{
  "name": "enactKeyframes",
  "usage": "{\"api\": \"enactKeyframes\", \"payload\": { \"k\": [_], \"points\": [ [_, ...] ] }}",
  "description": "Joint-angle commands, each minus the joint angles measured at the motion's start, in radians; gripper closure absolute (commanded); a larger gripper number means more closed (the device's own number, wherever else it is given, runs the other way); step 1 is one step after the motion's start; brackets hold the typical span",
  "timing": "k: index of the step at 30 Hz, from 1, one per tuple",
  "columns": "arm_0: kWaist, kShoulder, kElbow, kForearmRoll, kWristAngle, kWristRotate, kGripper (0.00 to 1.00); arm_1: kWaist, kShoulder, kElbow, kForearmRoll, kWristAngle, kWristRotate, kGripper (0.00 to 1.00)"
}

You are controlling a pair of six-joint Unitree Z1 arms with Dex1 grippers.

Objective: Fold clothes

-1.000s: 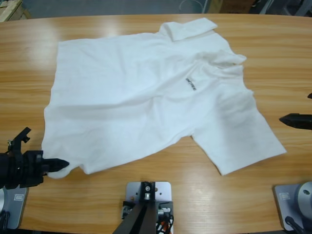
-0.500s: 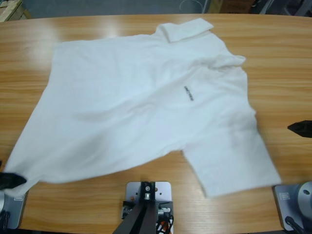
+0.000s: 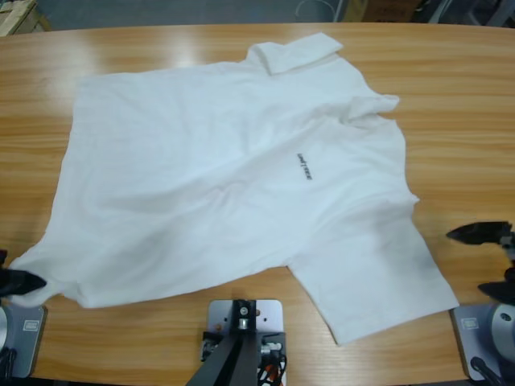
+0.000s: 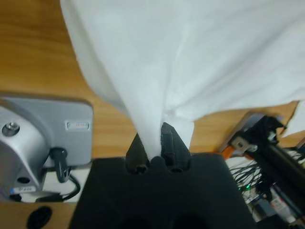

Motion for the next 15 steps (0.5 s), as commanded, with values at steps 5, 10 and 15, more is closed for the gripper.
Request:
{"api": "enactKeyframes", "payload": {
  "k": [5,10,15],
  "points": [
    [0.08,0.056,0.056,-0.08,-0.01,0.084,1.0,0.346,0.199,0.117,-0.149,-0.06,0.449,0.099],
    [0.08,0.054,0.059,-0.084,-0.011,0.092,1.0,0.378,0.248,0.191,-0.239,-0.09,0.473,0.209],
    [0.08,0.044,0.063,-0.084,-0.014,0.089,1.0,0.402,0.258,0.228,-0.298,-0.12,0.495,0.271]
  ]
}}
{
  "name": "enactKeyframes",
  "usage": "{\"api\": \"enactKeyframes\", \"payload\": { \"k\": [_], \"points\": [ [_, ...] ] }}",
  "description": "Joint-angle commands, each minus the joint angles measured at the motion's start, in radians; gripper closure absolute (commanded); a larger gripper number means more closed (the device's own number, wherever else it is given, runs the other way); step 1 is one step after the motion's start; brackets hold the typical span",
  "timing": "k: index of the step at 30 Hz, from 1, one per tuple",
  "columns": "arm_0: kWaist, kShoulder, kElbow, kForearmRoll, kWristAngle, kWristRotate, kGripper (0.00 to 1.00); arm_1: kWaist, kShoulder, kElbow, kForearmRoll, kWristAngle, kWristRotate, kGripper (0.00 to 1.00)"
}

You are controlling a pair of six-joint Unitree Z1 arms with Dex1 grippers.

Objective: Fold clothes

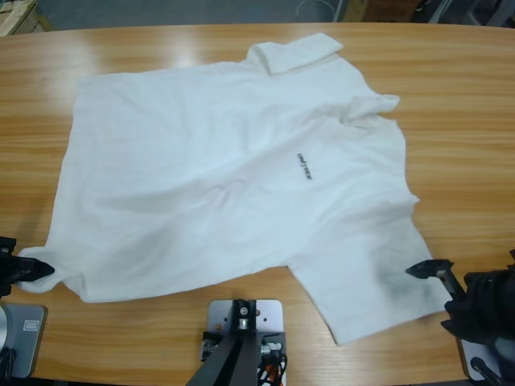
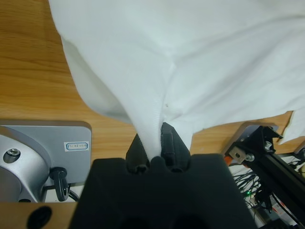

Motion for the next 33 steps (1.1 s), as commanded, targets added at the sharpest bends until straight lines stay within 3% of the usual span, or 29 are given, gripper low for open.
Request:
{"api": "enactKeyframes", "payload": {
  "k": [1,5,25,26,29,31,33],
  "points": [
    [0.01,0.011,0.038,-0.013,-0.015,0.008,1.0,0.039,0.054,0.1,-0.12,-0.047,0.04,0.271],
    [0.01,-0.018,0.046,-0.011,-0.018,0.005,1.0,0.045,0.109,0.139,-0.21,-0.047,0.028,0.268],
    [0.01,-0.039,0.05,-0.01,-0.019,0.003,1.0,0.115,0.164,0.15,-0.256,-0.024,0.062,0.274],
    [0.01,-0.039,0.05,-0.01,-0.018,0.003,1.0,0.115,0.164,0.153,-0.256,-0.024,0.058,0.338],
    [0.01,-0.038,0.05,-0.012,-0.018,0.001,1.0,0.115,0.15,0.175,-0.253,-0.026,0.041,0.761],
    [0.01,-0.04,0.053,-0.012,-0.018,0.0,1.0,0.115,0.146,0.177,-0.248,-0.038,0.027,0.968],
    [0.01,-0.046,0.056,-0.013,-0.018,0.0,1.0,0.115,0.137,0.177,-0.252,-0.07,0.014,1.0]
  ]
}}
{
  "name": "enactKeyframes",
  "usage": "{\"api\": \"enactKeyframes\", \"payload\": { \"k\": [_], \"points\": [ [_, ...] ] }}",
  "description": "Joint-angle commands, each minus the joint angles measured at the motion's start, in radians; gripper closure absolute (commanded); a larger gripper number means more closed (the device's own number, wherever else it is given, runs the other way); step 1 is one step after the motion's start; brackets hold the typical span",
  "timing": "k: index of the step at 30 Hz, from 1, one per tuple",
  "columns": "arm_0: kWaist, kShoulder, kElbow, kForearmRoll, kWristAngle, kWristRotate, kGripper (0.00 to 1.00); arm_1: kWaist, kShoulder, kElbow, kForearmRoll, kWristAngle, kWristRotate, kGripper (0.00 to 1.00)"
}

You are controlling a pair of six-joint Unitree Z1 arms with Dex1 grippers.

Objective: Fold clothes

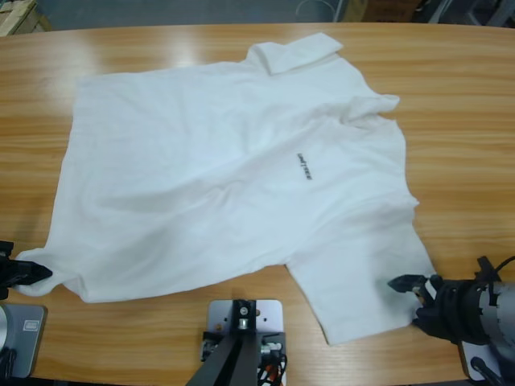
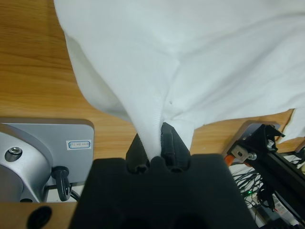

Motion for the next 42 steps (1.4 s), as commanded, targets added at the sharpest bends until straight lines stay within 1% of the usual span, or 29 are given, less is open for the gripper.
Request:
{"api": "enactKeyframes", "payload": {
  "k": [1,6,10,12,14,15,16,20,22,25,30,32,34,37,38,39,40,42],
  "points": [
    [0.01,-0.025,0.039,-0.013,-0.017,0.0,1.0,0.012,0.006,0.054,-0.01,-0.053,-0.038,1.0],
    [0.01,-0.034,0.042,-0.014,-0.017,-0.002,1.0,0.012,0.011,0.051,-0.021,-0.07,-0.058,1.0],
    [0.01,-0.038,0.049,-0.022,-0.017,-0.003,1.0,0.012,0.049,0.051,-0.07,-0.069,-0.081,1.0],
    [0.01,-0.047,0.052,-0.023,-0.017,-0.003,1.0,0.012,0.063,0.05,-0.078,-0.065,-0.1,1.0],
    [0.01,-0.053,0.052,-0.022,-0.018,-0.003,1.0,0.012,0.065,0.046,-0.072,-0.065,-0.164,1.0],
    [0.01,-0.058,0.05,-0.022,-0.019,-0.003,1.0,0.012,0.066,0.043,-0.036,-0.062,-0.194,1.0],
    [0.01,-0.066,0.05,-0.021,-0.025,-0.003,1.0,0.012,0.062,0.012,0.033,-0.053,-0.215,1.0],
    [0.01,-0.135,0.05,0.011,-0.069,-0.002,1.0,0.012,0.017,-0.245,0.46,-0.035,-0.239,1.0],
    [0.01,-0.164,0.035,0.056,-0.07,-0.002,1.0,0.012,0.004,-0.362,0.624,-0.035,-0.242,1.0],
    [0.01,-0.163,0.031,0.061,-0.07,-0.003,1.0,0.027,-0.005,-0.504,0.716,-0.046,-0.253,1.0],
    [0.01,-0.166,0.036,0.061,-0.084,-0.006,1.0,0.112,-0.012,-0.615,0.76,-0.049,-0.237,1.0],
    [0.011,-0.168,0.037,0.061,-0.087,-0.008,1.0,0.124,-0.016,-0.648,0.782,-0.079,-0.252,1.0],
    [0.01,-0.178,0.027,0.061,-0.084,-0.013,1.0,0.124,-0.027,-0.667,0.763,-0.173,-0.316,1.0],
    [0.026,-0.185,-0.032,0.06,-0.052,-0.013,1.0,0.123,-0.038,-0.687,0.73,-0.32,-0.447,1.0],
    [0.05,-0.184,-0.048,0.058,-0.05,-0.012,1.0,0.112,-0.046,-0.687,0.706,-0.376,-0.502,1.0],
    [0.083,-0.184,-0.06,0.056,-0.05,-0.011,1.0,0.081,-0.057,-0.687,0.657,-0.426,-0.604,1.0],
    [0.115,-0.184,-0.07,0.053,-0.051,-0.01,1.0,0.051,-0.061,-0.69,0.607,-0.453,-0.699,1.0],
    [0.173,-0.186,-0.083,0.05,-0.052,-0.003,1.0,-0.013,-0.053,-0.705,0.51,-0.47,-0.873,1.0]
  ]
}}
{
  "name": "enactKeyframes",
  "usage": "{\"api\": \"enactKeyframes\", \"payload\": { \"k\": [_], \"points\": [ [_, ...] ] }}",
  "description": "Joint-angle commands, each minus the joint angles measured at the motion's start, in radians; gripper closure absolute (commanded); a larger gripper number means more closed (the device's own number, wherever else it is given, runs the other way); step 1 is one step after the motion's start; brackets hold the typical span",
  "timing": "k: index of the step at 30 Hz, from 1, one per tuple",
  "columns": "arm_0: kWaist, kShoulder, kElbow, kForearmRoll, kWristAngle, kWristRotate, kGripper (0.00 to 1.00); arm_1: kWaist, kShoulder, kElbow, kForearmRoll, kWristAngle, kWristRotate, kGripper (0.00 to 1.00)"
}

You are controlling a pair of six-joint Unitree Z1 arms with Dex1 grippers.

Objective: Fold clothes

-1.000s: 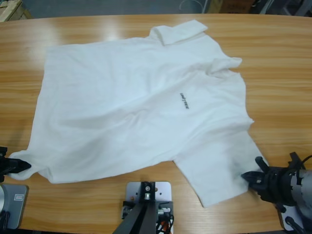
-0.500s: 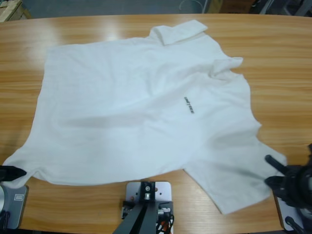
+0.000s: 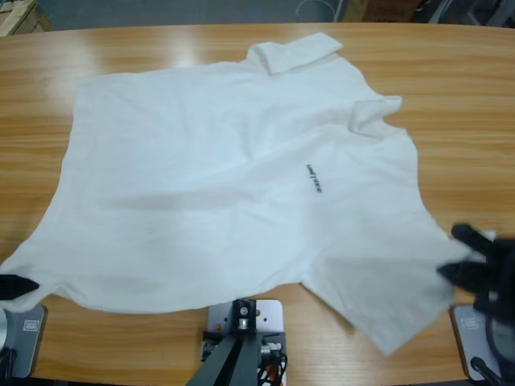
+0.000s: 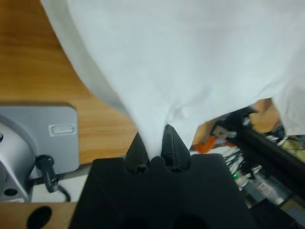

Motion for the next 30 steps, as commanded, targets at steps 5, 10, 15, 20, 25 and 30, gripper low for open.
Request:
{"api": "enactKeyframes", "payload": {
  "k": [5,10,15,20,25,30],
  "points": [
    [0.329,-0.042,-0.081,-0.008,0.01,0.015,1.0,-0.298,0.063,-0.096,-0.281,-0.133,-0.706,1.0],
    [0.477,-0.029,-0.055,-0.07,0.01,0.054,1.0,-0.451,0.123,-0.118,-0.337,-0.07,-0.861,1.0],
    [0.485,0.033,-0.031,-0.135,-0.003,0.06,1.0,-0.56,0.22,-0.2,-0.424,-0.008,-1.025,1.0],
    [0.485,0.092,0.024,-0.214,-0.034,0.062,1.0,-0.616,0.313,-0.3,-0.444,0.024,-1.155,1.0],
    [0.504,0.147,0.034,-0.27,-0.045,0.07,1.0,-0.631,0.382,-0.36,-0.448,0.039,-1.189,1.0],
    [0.618,0.178,0.032,-0.322,-0.045,0.125,1.0,-0.66,0.397,-0.366,-0.439,0.039,-1.222,1.0]
  ]
}}
